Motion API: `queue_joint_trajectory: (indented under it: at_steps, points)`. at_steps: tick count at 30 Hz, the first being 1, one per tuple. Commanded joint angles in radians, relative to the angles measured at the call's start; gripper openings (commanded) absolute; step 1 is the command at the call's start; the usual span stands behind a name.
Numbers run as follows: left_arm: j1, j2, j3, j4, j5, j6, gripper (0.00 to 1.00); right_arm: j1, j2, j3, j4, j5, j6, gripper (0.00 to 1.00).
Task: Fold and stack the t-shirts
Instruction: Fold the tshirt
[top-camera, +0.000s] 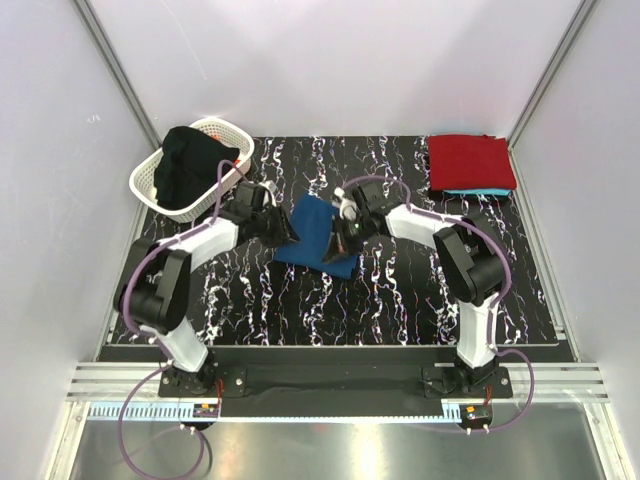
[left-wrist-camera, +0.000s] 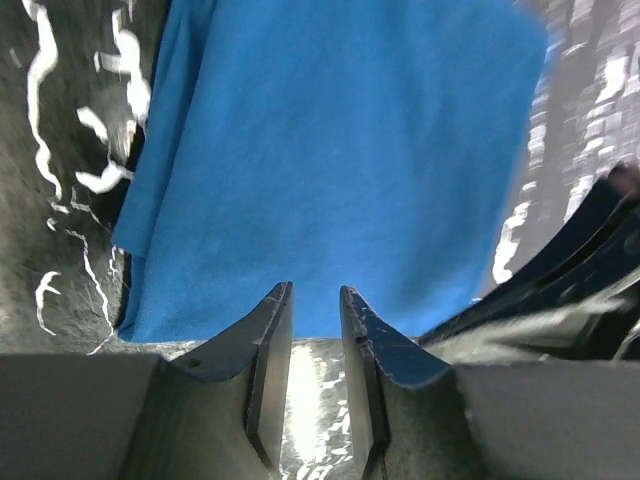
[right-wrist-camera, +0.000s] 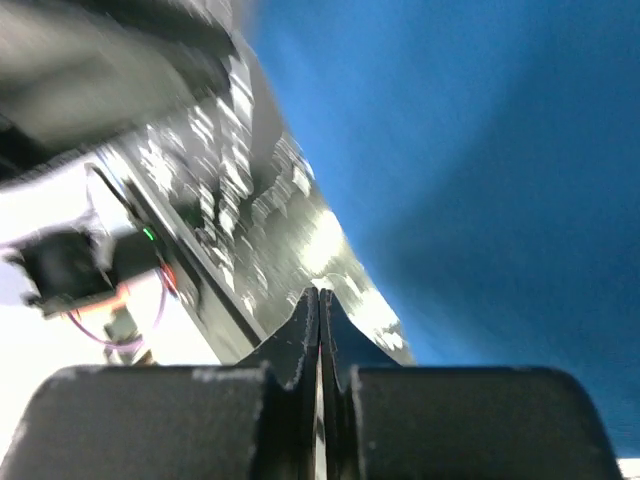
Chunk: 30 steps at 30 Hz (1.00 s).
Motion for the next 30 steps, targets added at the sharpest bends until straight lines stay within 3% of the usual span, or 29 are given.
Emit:
queue_joint_trajectory:
  at_steps: [1, 7, 15, 23, 30]
  points:
    - [-0.011, 0.042, -0.023, 0.017, -0.035, -0.012, 0.29, -0.010, 0.001, -0.102, 0.047, -0.033, -0.029, 0.00]
    - [-0.021, 0.085, -0.038, -0.032, -0.215, 0.022, 0.29, -0.010, -0.006, -0.188, 0.053, 0.027, -0.055, 0.00]
    - [-0.048, -0.074, 0.026, -0.067, -0.203, 0.028, 0.31, -0.012, -0.132, -0.122, 0.046, -0.105, 0.002, 0.05]
    - [-0.087, 0.030, 0.117, 0.019, -0.045, -0.010, 0.31, -0.045, 0.076, 0.035, 0.036, -0.275, 0.002, 0.07]
    - [-0.114, 0.160, 0.077, 0.028, -0.160, 0.008, 0.31, -0.097, 0.225, -0.005, 0.046, -0.346, -0.055, 0.07]
